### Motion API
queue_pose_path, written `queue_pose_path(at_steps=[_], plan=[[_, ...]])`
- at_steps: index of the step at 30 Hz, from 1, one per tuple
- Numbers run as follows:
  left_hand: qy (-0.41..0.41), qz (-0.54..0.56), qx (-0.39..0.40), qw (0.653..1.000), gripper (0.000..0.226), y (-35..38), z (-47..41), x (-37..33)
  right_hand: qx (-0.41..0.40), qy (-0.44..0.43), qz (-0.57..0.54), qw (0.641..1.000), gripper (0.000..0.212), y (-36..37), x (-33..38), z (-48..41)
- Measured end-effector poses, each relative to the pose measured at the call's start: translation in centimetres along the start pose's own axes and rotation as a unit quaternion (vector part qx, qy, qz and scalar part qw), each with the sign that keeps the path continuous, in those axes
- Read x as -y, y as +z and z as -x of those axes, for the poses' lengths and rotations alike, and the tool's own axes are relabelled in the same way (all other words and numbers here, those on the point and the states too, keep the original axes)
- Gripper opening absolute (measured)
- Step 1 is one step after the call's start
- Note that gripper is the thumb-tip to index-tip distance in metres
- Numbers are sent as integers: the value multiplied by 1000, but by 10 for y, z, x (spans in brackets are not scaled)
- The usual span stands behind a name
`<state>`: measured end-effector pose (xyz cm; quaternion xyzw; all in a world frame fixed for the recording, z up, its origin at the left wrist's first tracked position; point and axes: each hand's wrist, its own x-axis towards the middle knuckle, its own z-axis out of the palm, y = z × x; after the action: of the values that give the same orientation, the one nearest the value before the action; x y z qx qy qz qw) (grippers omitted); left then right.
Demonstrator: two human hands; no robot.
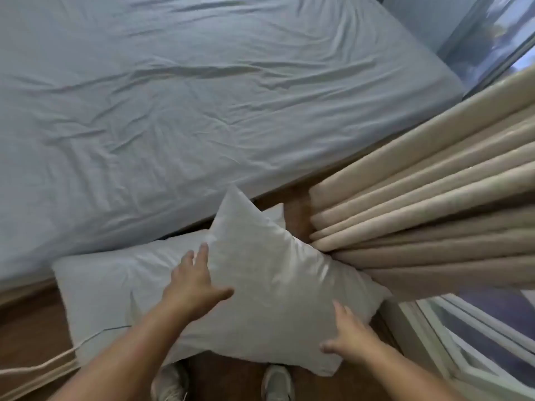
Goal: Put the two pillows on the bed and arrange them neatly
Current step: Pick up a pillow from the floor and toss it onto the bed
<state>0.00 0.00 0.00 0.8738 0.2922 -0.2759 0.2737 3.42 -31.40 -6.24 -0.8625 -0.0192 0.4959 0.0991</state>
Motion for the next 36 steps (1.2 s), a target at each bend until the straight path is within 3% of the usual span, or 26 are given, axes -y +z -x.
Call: queue_pose_path(at_steps=[3,5,9,11,15,19,22,26,28,30,33,36], plan=[[15,-50,-4,999,143,39,-92,5,-72,-6,28,997,131,2,1,-86],[19,-21,-8,1000,154,65,-146,9,-93,-8,53,994,142,-3,3,-141],[42,14,-48,998,142,113,-203,35,-72,-28,12,997,146,15,2,-225],[67,55,-41,995,122,119,-222,47,-90,-21,-59,994,118,27,2,-245],[71,215,91,970,95,108,-231,56,-136,24,-100,985,45,37,9,-238],[115,268,161,943,72,60,-197,74,-103,36,-95,989,31,35,37,-163],[91,302,159,935,66,-12,-175,105,-129,-2,-20,991,25,-18,101,-114],[28,363,59,929,72,-160,-173,151,-198,-102,80,971,24,-132,264,-85],[19,391,-8,920,60,-252,-179,174,-252,-176,131,943,25,-186,365,-77],[13,405,-112,907,69,-339,-185,191,-325,-228,169,902,22,-238,471,-70],[-51,358,-305,881,104,-447,-201,217,-463,-301,126,824,24,-297,614,-46],[-129,236,-387,882,99,-508,-210,239,-478,-345,131,797,36,-311,692,-26]])
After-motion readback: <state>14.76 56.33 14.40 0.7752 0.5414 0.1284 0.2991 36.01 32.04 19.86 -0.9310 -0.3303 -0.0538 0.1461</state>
